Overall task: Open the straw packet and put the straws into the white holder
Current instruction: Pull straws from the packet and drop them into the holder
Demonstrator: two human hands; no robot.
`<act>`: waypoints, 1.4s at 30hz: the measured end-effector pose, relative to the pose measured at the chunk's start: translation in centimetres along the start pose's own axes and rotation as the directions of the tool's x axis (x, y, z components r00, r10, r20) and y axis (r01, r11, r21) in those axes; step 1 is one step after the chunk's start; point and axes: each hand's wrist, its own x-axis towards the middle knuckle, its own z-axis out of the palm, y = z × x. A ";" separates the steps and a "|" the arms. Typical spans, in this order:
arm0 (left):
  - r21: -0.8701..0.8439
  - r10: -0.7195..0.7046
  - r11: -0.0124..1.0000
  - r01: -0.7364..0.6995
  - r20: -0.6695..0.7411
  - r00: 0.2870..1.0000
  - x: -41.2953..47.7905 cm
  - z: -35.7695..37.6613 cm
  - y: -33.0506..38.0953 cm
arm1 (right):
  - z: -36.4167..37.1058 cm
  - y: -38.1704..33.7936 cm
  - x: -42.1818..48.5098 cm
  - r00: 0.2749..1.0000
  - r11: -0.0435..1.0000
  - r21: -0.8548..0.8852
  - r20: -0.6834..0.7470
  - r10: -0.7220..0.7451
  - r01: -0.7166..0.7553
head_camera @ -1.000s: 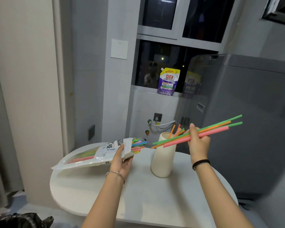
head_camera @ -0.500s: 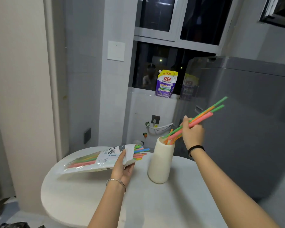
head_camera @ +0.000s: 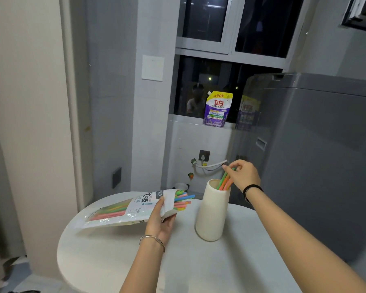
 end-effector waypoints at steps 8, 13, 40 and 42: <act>0.025 -0.026 0.999 0.026 -0.010 1.000 -0.6 0.2 -0.2 | 0.8 0.2 -0.8 0.957 0.967 -0.122 0.215 -0.193 0.223; 0.040 -0.012 0.999 0.012 0.015 1.000 -1.0 0.2 -0.1 | 0.6 -1.0 -2.7 0.949 0.940 -0.132 0.015 -0.314 0.313; 0.354 0.093 0.928 -0.117 0.083 0.992 -2.0 -1.2 -0.6 | 8.3 -0.5 -15.4 0.975 0.672 0.711 0.095 0.200 -0.207; 0.280 0.076 0.955 -0.092 0.069 0.995 -1.9 -1.2 -0.2 | 7.6 -0.5 -15.1 0.977 0.665 0.726 0.044 0.208 -0.174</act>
